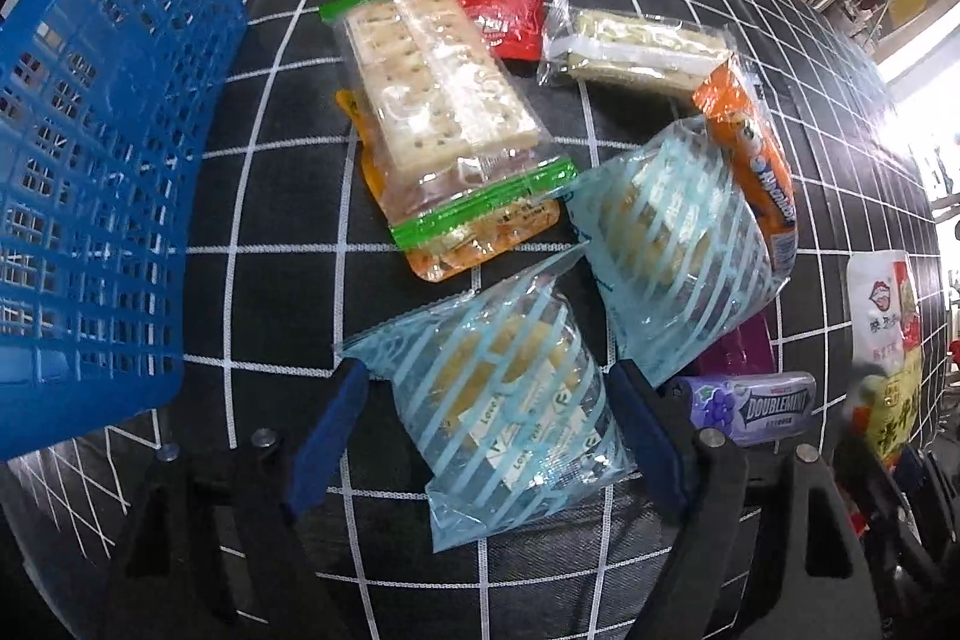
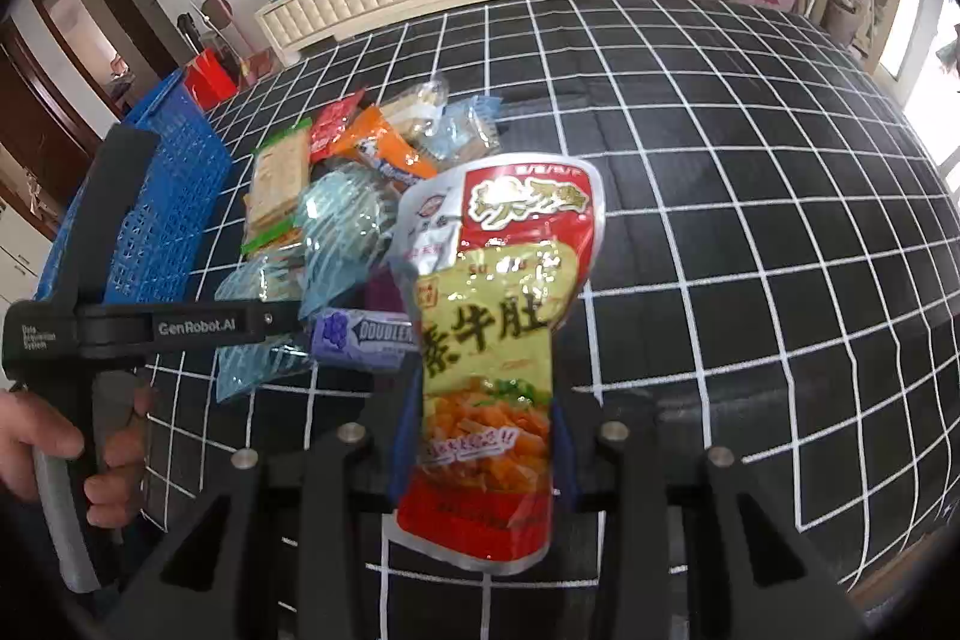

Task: Organize snacks
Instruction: 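Lift the red-and-yellow pouch with the right gripper while the left gripper grasps a light-blue striped bag, then carry both packets over the blue basket and open both grippers to drop them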

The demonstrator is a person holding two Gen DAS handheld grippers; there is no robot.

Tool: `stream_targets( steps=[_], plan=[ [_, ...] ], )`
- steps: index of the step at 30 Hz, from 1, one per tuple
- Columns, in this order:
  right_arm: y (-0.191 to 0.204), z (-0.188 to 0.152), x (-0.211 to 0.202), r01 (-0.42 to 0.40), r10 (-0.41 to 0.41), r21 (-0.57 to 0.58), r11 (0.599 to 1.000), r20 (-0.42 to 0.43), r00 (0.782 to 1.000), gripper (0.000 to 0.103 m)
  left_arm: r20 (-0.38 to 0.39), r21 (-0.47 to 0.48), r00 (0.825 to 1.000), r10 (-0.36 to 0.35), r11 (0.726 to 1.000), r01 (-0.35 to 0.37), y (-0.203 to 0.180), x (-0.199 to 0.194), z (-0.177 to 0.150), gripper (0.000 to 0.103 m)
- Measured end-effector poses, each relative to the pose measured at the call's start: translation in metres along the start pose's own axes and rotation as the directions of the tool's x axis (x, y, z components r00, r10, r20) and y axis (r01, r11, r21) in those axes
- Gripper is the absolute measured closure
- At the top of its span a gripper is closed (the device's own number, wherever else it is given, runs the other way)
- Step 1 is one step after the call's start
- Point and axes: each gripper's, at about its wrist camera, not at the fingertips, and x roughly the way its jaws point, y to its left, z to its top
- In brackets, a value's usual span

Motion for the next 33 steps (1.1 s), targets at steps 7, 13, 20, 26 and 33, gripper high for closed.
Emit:
stream_targets(
  steps=[7, 13, 20, 26, 33],
  plan=[
    [0.010, 0.000, -0.017, 0.012, -0.012, -0.006, 1.000, 0.021, 1.000, 0.061, 0.013, 0.030, 0.997, -0.080, 0.996, 0.079, 0.002, 0.002, -0.015, 0.043],
    [0.032, 0.001, -0.040, 0.004, -0.002, -0.024, 1.000, 0.051, 0.999, 0.061, 0.075, 0.070, 0.988, -0.135, 0.989, 0.130, 0.003, -0.026, -0.035, 0.045],
    [0.071, 0.007, -0.070, 0.009, 0.000, -0.081, 0.997, 0.113, 0.994, 0.061, 0.201, 0.123, 0.961, -0.192, 0.978, 0.169, 0.008, -0.093, -0.050, 0.045],
    [0.113, 0.018, -0.082, -0.001, 0.021, -0.123, 0.992, 0.157, 0.987, 0.061, 0.319, 0.158, 0.926, -0.204, 0.974, 0.160, 0.037, -0.147, -0.061, 0.045],
    [0.168, 0.029, -0.086, -0.026, 0.066, -0.201, 0.979, 0.193, 0.979, 0.061, 0.395, 0.150, 0.903, -0.167, 0.982, 0.115, 0.101, -0.193, -0.067, 0.045]
  ],
)
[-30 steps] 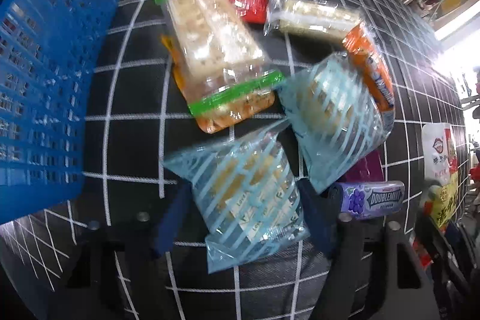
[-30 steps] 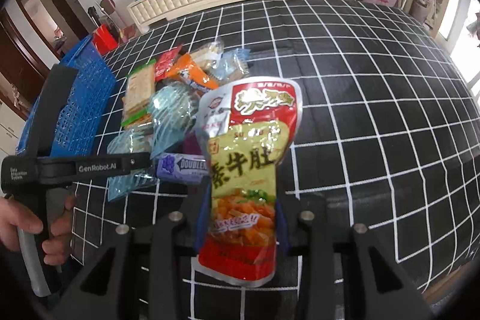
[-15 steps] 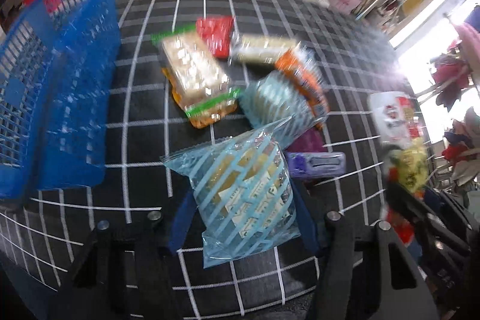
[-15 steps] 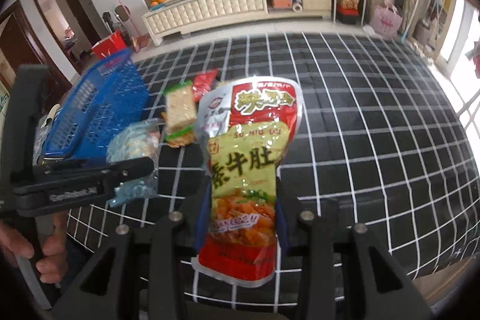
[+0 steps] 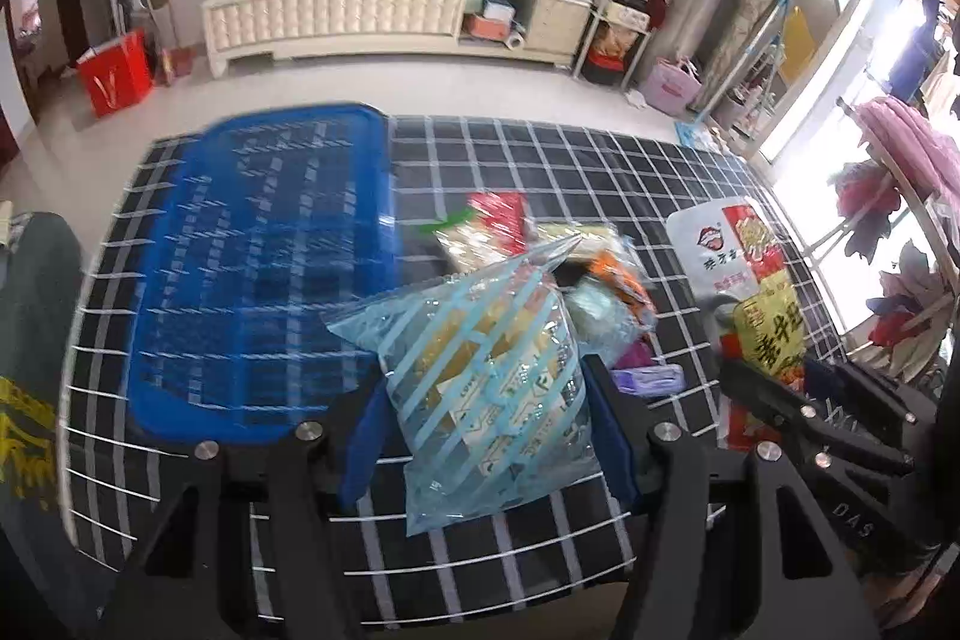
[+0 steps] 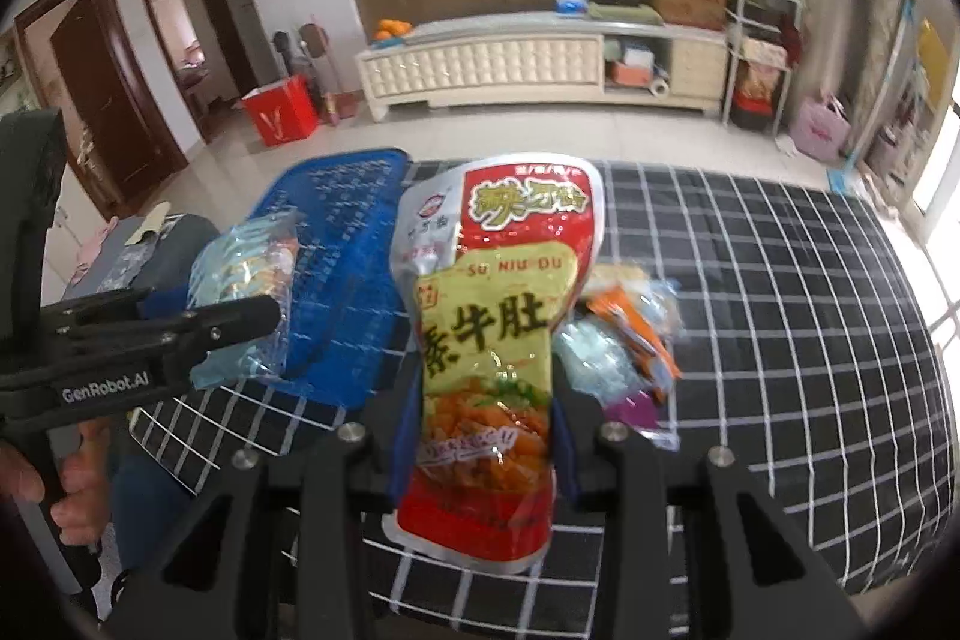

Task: Organize snacks
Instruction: 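Carry both packets over the blue basket and open both grippers to drop them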

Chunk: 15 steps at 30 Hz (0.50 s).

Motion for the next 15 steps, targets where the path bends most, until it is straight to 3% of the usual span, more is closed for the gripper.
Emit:
stream_targets(
  steps=[7, 15],
  plan=[
    [0.036, 0.020, 0.008, -0.033, 0.034, -0.038, 0.999, 0.018, 0.999, 0.061, 0.039, 0.008, 0.997, 0.060, 0.998, -0.061, 0.051, -0.032, 0.003, 0.045],
    [0.070, 0.034, 0.034, -0.054, 0.053, -0.069, 0.996, -0.010, 0.999, 0.061, 0.043, 0.055, 0.993, 0.106, 0.993, -0.109, 0.087, -0.035, 0.012, 0.045]
  ],
)
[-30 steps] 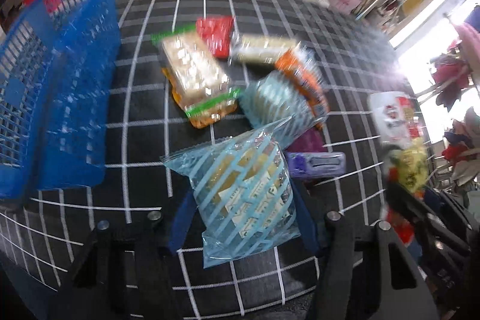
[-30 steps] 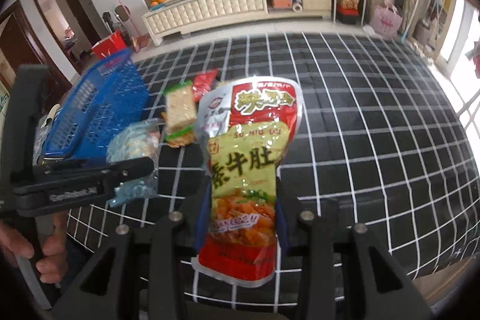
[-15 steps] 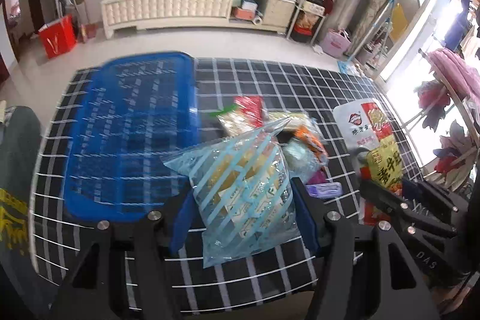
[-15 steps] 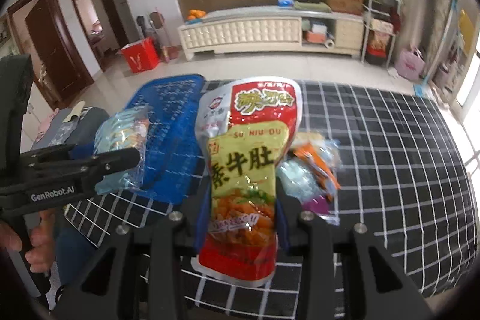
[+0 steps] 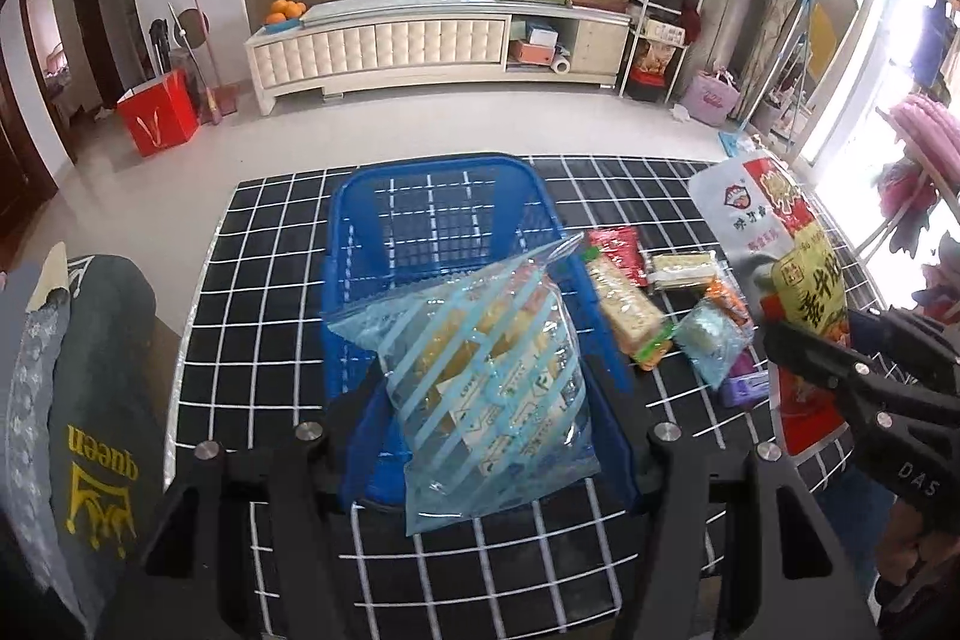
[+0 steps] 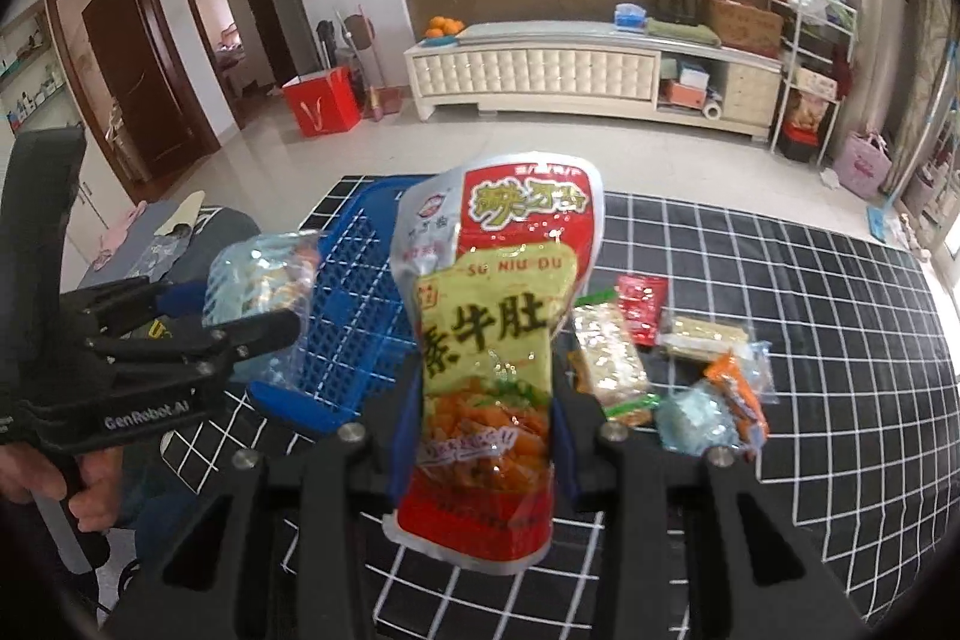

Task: Organize snacks
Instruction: 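Carry both packets over the blue basket and open both grippers to drop them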

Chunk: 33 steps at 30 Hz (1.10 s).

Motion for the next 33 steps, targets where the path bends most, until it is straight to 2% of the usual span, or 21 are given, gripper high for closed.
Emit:
stream_targets(
  steps=[4, 8, 13, 16, 19, 24, 28, 33],
  plan=[
    [0.007, 0.005, 0.014, -0.006, 0.005, -0.009, 1.000, -0.018, 1.000, 0.061, -0.035, 0.001, 0.999, -0.003, 1.000, 0.003, 0.009, 0.015, 0.002, 0.045],
    [0.005, 0.008, 0.025, -0.007, 0.008, 0.020, 1.000, -0.039, 0.999, 0.061, -0.091, -0.028, 0.995, -0.040, 0.999, 0.038, 0.020, 0.039, 0.004, 0.045],
    [-0.001, 0.010, 0.031, 0.013, -0.011, 0.022, 1.000, -0.058, 0.998, 0.061, -0.138, -0.009, 0.990, 0.002, 1.000, -0.003, 0.022, 0.067, 0.002, 0.045],
    [0.003, 0.010, 0.034, 0.016, -0.014, 0.024, 1.000, -0.068, 0.998, 0.061, -0.154, -0.014, 0.988, -0.011, 1.000, 0.009, 0.024, 0.075, 0.000, 0.045],
    [0.007, 0.009, 0.034, 0.018, -0.016, 0.025, 1.000, -0.073, 0.997, 0.061, -0.156, -0.009, 0.988, -0.003, 1.000, 0.002, 0.020, 0.079, -0.002, 0.044],
    [0.007, 0.009, 0.031, 0.022, -0.020, 0.020, 1.000, -0.077, 0.997, 0.061, -0.196, 0.020, 0.979, 0.053, 0.999, -0.050, 0.015, 0.087, -0.010, 0.042],
    [0.011, 0.008, 0.028, 0.022, -0.021, 0.012, 1.000, -0.076, 0.997, 0.061, -0.192, 0.019, 0.980, 0.045, 0.999, -0.043, 0.016, 0.082, -0.013, 0.035],
    [0.016, 0.011, 0.028, 0.017, -0.017, -0.006, 1.000, -0.072, 0.997, 0.061, -0.167, -0.029, 0.986, 0.008, 0.999, -0.013, 0.024, 0.070, -0.014, 0.035]
  ],
)
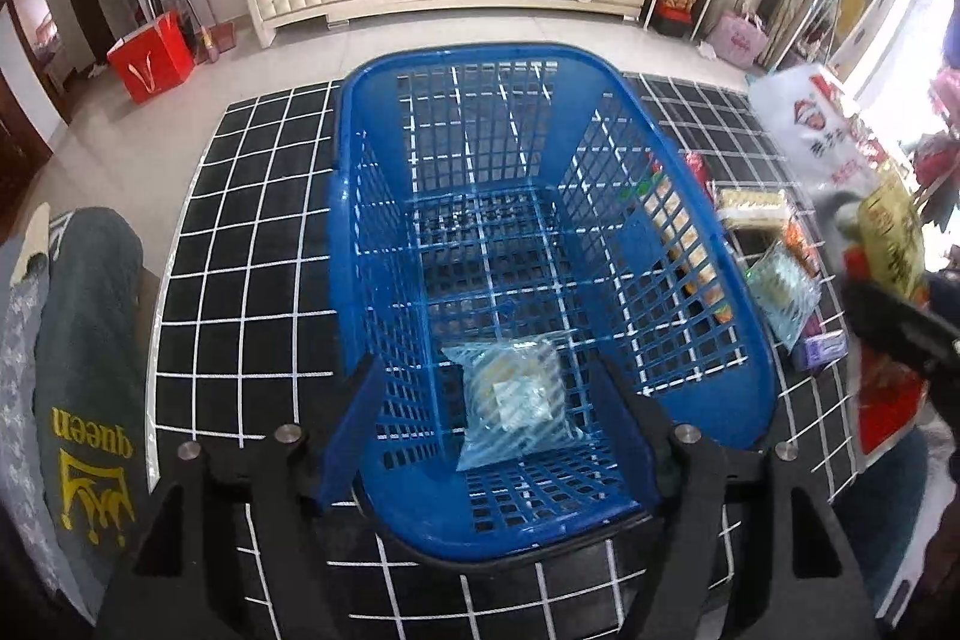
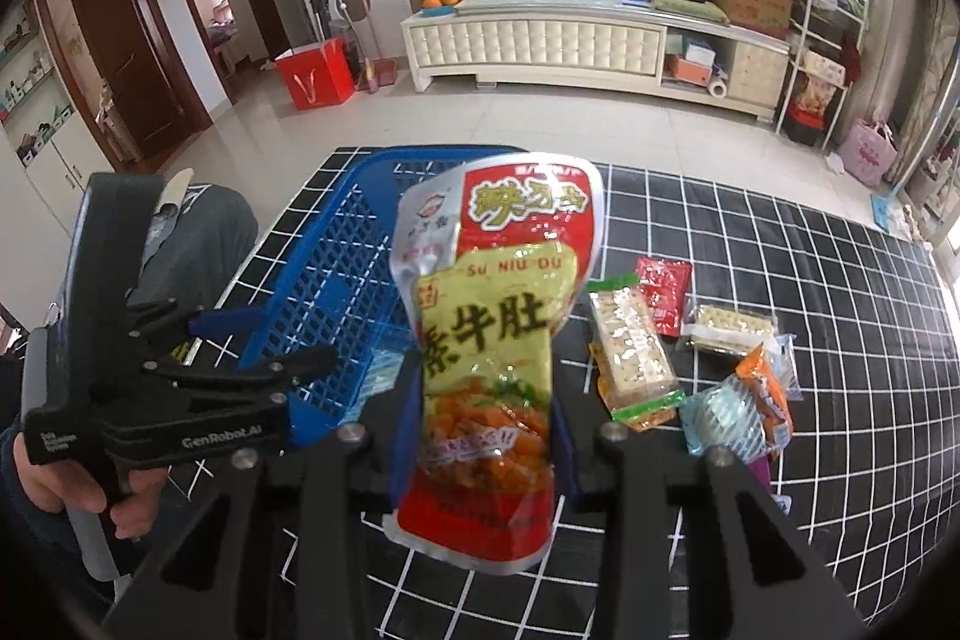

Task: Organize snacks
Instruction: 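Carry both packets over the blue basket and open both grippers to drop them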

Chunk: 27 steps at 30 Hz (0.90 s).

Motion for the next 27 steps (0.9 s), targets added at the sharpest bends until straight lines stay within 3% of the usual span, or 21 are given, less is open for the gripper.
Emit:
stream_targets(
  steps=[12, 27],
  plan=[
    [0.016, 0.031, 0.025, -0.055, 0.055, -0.009, 0.998, -0.017, 0.998, 0.061, 0.103, -0.051, 0.995, 0.004, 0.999, 0.002, 0.032, -0.043, 0.013, 0.035],
    [0.041, 0.064, 0.125, -0.044, 0.050, 0.038, 0.998, -0.182, 0.982, 0.061, 0.106, -0.131, 0.994, 0.025, 0.991, -0.011, 0.098, -0.016, 0.043, 0.035]
  ],
)
